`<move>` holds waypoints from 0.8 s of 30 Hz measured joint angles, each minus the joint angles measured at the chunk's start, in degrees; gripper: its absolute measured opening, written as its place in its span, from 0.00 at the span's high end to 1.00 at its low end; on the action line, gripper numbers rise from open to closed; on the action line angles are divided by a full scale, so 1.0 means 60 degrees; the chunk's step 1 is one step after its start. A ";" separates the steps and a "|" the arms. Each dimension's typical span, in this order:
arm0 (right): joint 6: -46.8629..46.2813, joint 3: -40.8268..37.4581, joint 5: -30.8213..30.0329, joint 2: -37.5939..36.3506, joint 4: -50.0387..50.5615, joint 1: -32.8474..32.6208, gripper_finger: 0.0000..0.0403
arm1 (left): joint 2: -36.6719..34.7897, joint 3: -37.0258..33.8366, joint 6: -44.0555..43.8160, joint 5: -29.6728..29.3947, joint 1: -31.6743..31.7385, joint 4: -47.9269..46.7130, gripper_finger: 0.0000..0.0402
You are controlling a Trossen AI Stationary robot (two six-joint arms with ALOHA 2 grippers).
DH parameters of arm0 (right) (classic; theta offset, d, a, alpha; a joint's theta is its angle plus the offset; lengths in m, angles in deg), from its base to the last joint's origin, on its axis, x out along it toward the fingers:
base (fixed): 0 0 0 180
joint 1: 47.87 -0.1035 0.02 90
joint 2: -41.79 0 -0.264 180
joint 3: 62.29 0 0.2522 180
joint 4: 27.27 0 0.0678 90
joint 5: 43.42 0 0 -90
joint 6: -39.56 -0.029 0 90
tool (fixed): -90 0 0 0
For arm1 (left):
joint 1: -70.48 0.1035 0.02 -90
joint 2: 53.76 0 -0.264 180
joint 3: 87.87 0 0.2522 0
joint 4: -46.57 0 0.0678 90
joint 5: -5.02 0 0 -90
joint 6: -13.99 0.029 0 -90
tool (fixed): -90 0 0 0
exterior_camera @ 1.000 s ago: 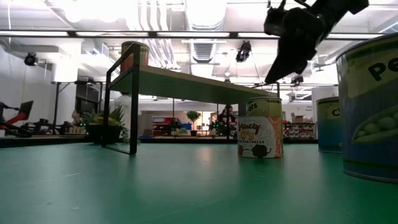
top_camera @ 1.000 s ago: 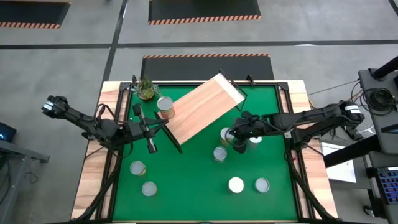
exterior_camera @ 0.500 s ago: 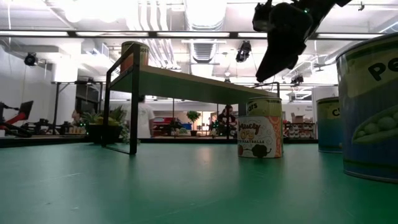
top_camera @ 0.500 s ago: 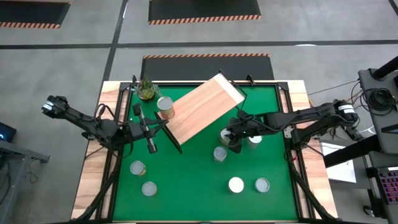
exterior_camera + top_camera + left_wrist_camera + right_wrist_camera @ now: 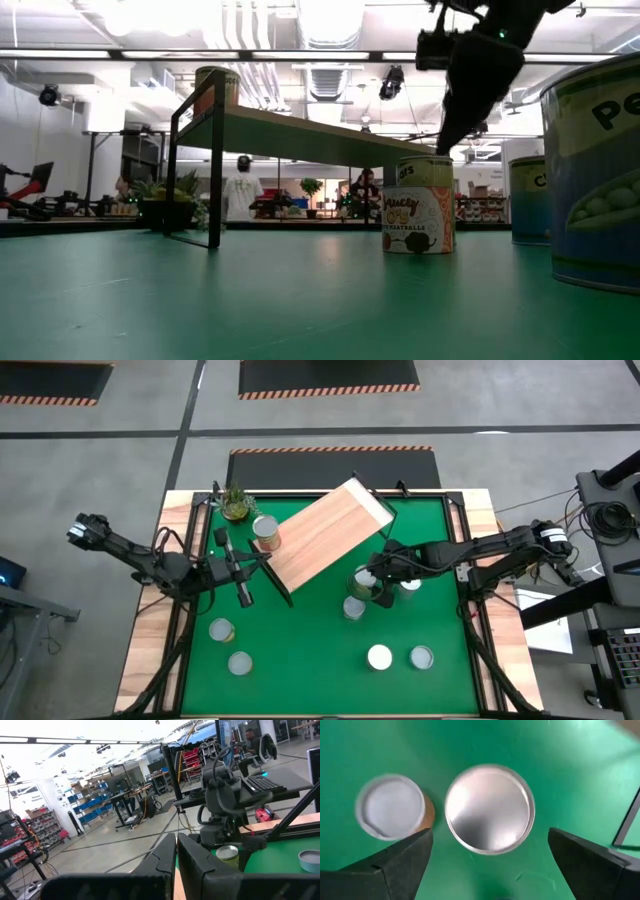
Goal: Pick and place cans onto a shelf
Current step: Put the light green can on the shelf
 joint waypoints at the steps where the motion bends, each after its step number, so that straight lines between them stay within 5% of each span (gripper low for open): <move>1: 0.0004 -0.0060 -0.0005 0.0063 0.0004 0.0000 0.04 | 0.0000 0.0000 0.0000 0.0000 0.0000 0.0000 1.00; 15: 0.0377 -0.0173 -0.0492 0.1159 -0.1019 0.0000 0.06 | 0.0000 0.0000 0.0000 0.0000 0.0000 -0.0001 1.00; 24: 0.0238 -0.0180 -0.0551 0.0974 -0.1004 0.0018 0.28 | 0.0000 0.0000 0.0006 0.0001 0.0000 -0.0046 1.00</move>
